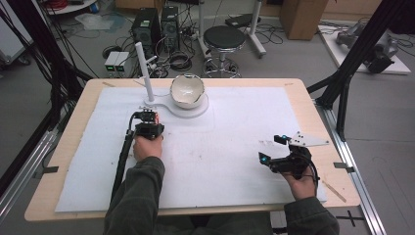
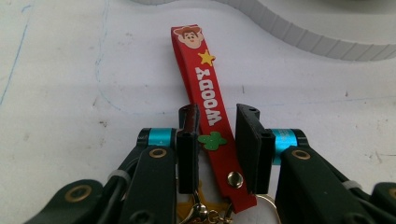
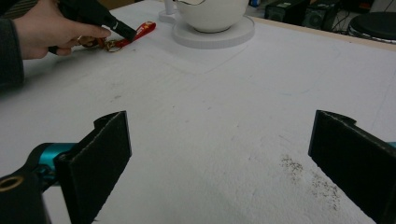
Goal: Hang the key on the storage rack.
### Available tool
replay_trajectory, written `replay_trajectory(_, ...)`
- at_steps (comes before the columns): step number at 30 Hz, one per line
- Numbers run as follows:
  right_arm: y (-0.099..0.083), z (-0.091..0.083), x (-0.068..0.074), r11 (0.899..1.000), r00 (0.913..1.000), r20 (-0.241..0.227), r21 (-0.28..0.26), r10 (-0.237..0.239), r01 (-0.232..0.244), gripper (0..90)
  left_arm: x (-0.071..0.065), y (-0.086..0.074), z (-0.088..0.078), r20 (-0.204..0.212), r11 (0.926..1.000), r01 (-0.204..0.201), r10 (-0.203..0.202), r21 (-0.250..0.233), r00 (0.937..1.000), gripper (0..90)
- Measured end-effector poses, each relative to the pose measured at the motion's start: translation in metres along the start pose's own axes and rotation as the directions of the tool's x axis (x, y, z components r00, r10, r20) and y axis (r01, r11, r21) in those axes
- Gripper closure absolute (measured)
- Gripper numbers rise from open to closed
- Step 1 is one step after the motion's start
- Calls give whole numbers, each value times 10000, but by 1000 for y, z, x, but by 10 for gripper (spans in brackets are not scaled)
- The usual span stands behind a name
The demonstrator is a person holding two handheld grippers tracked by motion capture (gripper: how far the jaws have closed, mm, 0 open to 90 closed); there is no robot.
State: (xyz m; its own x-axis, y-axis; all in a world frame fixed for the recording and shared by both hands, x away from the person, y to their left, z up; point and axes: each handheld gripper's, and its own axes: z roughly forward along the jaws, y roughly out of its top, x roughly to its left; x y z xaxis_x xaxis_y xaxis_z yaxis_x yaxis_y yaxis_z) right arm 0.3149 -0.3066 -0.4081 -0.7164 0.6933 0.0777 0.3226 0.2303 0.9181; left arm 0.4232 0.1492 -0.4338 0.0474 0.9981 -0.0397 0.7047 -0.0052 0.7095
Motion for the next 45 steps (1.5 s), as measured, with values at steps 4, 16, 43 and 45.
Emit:
replay_trajectory(4, 0, 0, -1, 10000, 10000, 33, -19, -29, 29, 52, 5, 2, -4, 209, 9999, 1, 1, -101, 9998, 707)
replay_trajectory(16, 0, 0, 0, 10000, 9999, 121, -21, -57, 57, 52, 16, 3, -15, 1088, 9990, 9, 40, -447, 9941, 710)
replay_trajectory(43, 1, 0, 1, 10000, 9998, 175, -54, -55, 56, 52, 51, 9, -50, 3269, 9747, 116, 636, -2232, 9429, 735)
replay_trajectory(45, 1, 0, 1, 10000, 9999, 156, -47, -47, 48, 52, 53, 10, -52, 3336, 9739, 91, 690, -2269, 9402, 735)
